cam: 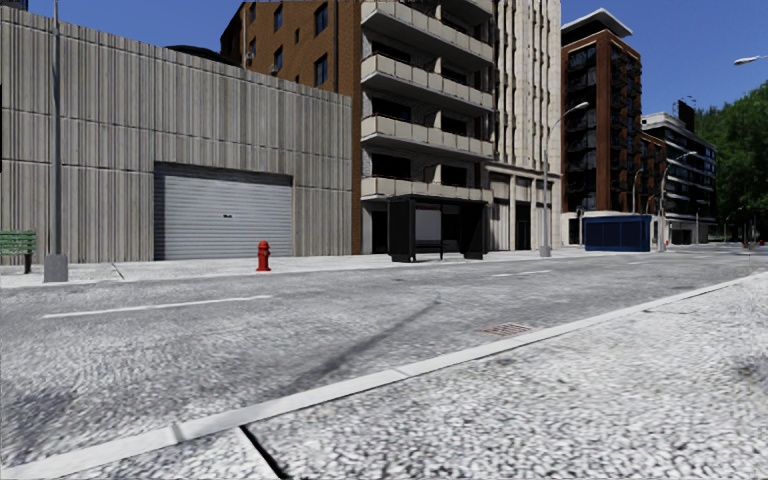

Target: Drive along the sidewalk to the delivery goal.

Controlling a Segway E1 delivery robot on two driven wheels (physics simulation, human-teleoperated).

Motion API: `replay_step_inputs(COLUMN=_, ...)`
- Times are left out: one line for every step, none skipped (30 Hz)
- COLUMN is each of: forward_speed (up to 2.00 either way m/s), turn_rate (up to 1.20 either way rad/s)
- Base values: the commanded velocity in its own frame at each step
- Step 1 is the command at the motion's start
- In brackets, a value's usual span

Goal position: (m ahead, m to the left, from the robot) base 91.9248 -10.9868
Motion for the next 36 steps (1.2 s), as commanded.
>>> replay_step_inputs(forward_speed=1.1, turn_rate=-0.86)
replay_step_inputs(forward_speed=1.1, turn_rate=-0.86)
replay_step_inputs(forward_speed=1.1, turn_rate=-0.86)
replay_step_inputs(forward_speed=1.1, turn_rate=-0.86)
replay_step_inputs(forward_speed=1.1, turn_rate=-0.86)
replay_step_inputs(forward_speed=1.1, turn_rate=-0.86)
replay_step_inputs(forward_speed=1.1, turn_rate=-0.86)
replay_step_inputs(forward_speed=1.1, turn_rate=-0.86)
replay_step_inputs(forward_speed=1.1, turn_rate=-0.86)
replay_step_inputs(forward_speed=1.1, turn_rate=-0.86)
replay_step_inputs(forward_speed=1.1, turn_rate=-0.86)
replay_step_inputs(forward_speed=1.1, turn_rate=-0.86)
replay_step_inputs(forward_speed=1.1, turn_rate=-0.86)
replay_step_inputs(forward_speed=1.1, turn_rate=-0.86)
replay_step_inputs(forward_speed=1.1, turn_rate=-0.86)
replay_step_inputs(forward_speed=1.1, turn_rate=-0.86)
replay_step_inputs(forward_speed=1.17, turn_rate=-0.86)
replay_step_inputs(forward_speed=2.0, turn_rate=-0.86)
replay_step_inputs(forward_speed=2.0, turn_rate=-0.83)
replay_step_inputs(forward_speed=2.0, turn_rate=-0.83)
replay_step_inputs(forward_speed=2.0, turn_rate=-0.83)
replay_step_inputs(forward_speed=2.0, turn_rate=-0.82)
replay_step_inputs(forward_speed=2.0, turn_rate=-0.82)
replay_step_inputs(forward_speed=2.0, turn_rate=-0.81)
replay_step_inputs(forward_speed=2.0, turn_rate=-0.81)
replay_step_inputs(forward_speed=2.0, turn_rate=-0.74)
replay_step_inputs(forward_speed=2.0, turn_rate=-0.61)
replay_step_inputs(forward_speed=2.0, turn_rate=-0.53)
replay_step_inputs(forward_speed=2.0, turn_rate=-0.01)
replay_step_inputs(forward_speed=2.0, turn_rate=-0.01)
replay_step_inputs(forward_speed=2.0, turn_rate=0.0)
replay_step_inputs(forward_speed=2.0, turn_rate=0.0)
replay_step_inputs(forward_speed=2.0, turn_rate=0.0)
replay_step_inputs(forward_speed=2.0, turn_rate=0.0)
replay_step_inputs(forward_speed=2.0, turn_rate=0.0)
replay_step_inputs(forward_speed=2.0, turn_rate=0.0)
